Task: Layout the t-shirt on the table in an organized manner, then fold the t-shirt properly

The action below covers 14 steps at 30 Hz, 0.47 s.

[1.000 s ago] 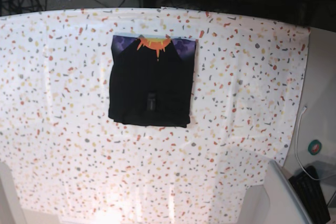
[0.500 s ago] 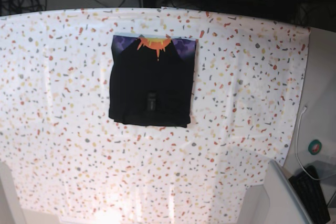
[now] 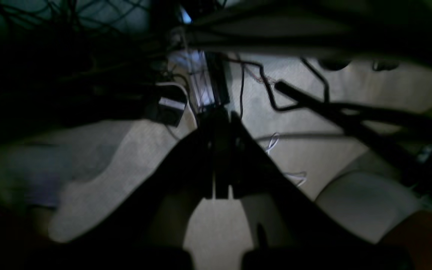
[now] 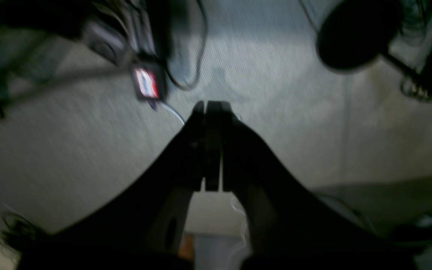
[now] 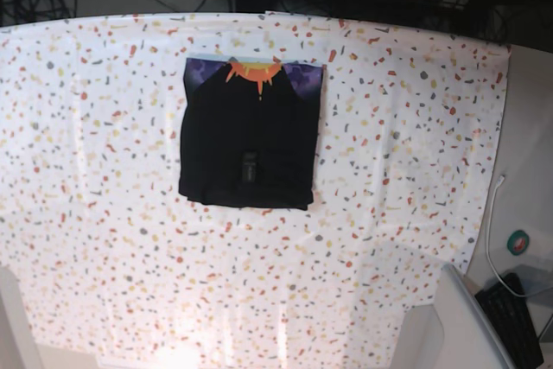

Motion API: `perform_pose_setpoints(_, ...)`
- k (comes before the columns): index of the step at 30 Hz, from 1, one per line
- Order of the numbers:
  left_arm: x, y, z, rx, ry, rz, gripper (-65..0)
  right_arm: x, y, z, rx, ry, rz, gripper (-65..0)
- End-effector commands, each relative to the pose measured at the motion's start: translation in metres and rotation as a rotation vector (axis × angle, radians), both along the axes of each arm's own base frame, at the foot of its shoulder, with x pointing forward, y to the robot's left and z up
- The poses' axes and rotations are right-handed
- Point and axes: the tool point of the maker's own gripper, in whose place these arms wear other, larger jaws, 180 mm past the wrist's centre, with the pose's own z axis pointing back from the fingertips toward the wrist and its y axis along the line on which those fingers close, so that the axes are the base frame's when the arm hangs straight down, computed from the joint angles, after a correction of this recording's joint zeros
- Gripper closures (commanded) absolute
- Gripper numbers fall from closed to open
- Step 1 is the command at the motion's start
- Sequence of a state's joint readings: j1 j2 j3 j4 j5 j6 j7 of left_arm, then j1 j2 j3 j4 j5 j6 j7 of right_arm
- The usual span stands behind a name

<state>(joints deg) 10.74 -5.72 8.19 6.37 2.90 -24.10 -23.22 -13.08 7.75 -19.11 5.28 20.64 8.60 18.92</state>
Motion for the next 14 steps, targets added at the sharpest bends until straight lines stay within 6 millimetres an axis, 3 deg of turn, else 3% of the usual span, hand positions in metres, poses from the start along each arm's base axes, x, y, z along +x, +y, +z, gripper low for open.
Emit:
perform_pose_setpoints(1, -0.011, 0.002, 0.001, -0.002, 0.022, 0.004, 0.0, -0.023, -0.001, 0.003, 0.001, 0.043, 0.0, 0.0)
perform_pose_setpoints(6, -0.013, 0.006, 0.001, 0.003, 0.024, 0.008, 0.0, -0.013, 0.009, 0.003, 0.019, -0.021, -0.003, 0.0)
perform_pose_setpoints(14, -0.013, 0.004, 0.001, 0.0, 0.024, 0.008, 0.0, 0.0, 0.01, 0.002, 0.021, -0.052, 0.003, 0.0)
